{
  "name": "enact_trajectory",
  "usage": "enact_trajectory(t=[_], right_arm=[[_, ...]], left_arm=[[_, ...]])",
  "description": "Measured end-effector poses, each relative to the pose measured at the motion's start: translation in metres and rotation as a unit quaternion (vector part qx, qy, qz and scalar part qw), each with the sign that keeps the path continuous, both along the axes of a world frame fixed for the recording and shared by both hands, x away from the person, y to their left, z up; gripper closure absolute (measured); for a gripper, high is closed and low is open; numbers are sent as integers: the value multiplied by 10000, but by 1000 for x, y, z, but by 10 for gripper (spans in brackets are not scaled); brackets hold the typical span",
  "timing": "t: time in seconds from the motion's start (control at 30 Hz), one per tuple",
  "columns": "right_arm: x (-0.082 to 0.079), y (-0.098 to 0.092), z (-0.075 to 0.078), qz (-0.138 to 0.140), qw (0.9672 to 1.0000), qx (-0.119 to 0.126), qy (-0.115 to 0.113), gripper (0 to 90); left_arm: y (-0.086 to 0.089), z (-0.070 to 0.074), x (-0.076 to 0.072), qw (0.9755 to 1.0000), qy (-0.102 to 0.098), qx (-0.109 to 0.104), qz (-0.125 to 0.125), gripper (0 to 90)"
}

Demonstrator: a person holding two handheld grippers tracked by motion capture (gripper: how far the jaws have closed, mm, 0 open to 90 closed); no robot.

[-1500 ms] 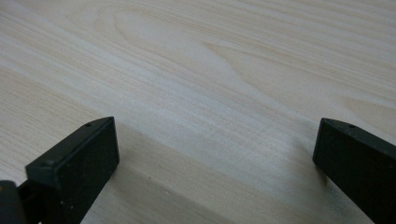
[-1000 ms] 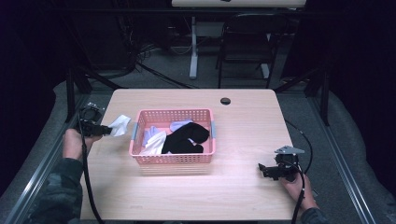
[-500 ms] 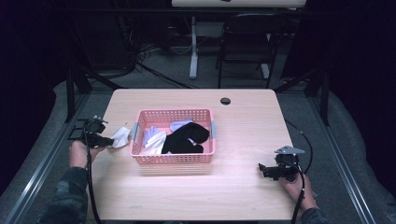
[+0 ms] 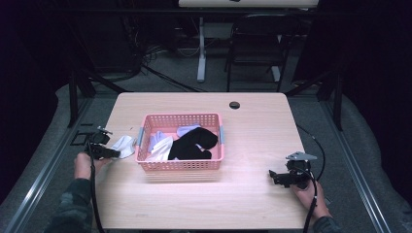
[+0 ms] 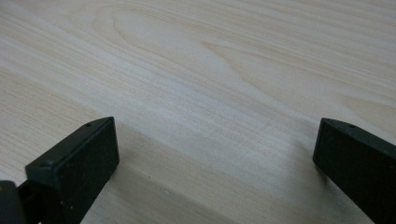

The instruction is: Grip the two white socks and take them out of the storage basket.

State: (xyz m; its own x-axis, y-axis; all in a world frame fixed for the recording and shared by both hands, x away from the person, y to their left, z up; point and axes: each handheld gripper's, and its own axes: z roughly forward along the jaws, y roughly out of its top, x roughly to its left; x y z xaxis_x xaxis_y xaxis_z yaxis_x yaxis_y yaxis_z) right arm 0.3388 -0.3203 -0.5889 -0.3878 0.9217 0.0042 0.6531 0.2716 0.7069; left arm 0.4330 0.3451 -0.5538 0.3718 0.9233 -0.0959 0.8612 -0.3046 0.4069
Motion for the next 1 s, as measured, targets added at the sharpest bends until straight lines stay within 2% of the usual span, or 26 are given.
enact_trajectory(t=[0.2, 0.33, 0.4, 0.43, 0.57, 0.6, 0.67, 0.7, 0.73, 0.77, 0.9, 1.0], right_arm=[[0, 0, 0, 0, 10000, 0, 1, 0], [0, 0, 0, 0, 10000, 0, 2, 0], [0, 0, 0, -1, 10000, -1, 2, 0], [0, 0, 0, 6, 10000, 18, 0, 0], [0, 0, 0, 0, 10000, 0, 0, 0], [0, 0, 0, 0, 10000, 0, 2, 0], [0, 0, 0, -1, 10000, 0, 0, 0], [0, 0, 0, -1, 10000, 0, 0, 0], [0, 0, 0, -2, 10000, 0, -1, 0], [0, 0, 0, -2, 10000, 0, -1, 0], [0, 0, 0, 2, 10000, 5, 0, 0], [0, 0, 0, 0, 10000, 0, 1, 0]], left_arm=[[6, 9, -8, 9998, -170, -47, 63, 330], [10, 20, -18, 9993, -366, -49, 26, 200], [12, 27, -25, 9986, -521, -109, 32, 160], [12, 27, -25, 9986, -521, -109, 32, 159], [12, 45, -39, 9973, -709, -188, 11, 129], [12, 45, -39, 9973, -709, -188, 11, 109], [9, 57, -44, 9965, -819, -173, -66, 83], [9, 57, -44, 9965, -819, -173, -66, 67], [5, 65, -47, 9958, -893, -158, -139, 60], [5, 65, -47, 9958, -893, -158, -139, 53], [-8, 81, -50, 9939, -1038, -163, -335, 31], [-19, 91, -50, 9929, -1066, -128, -514, 12]])
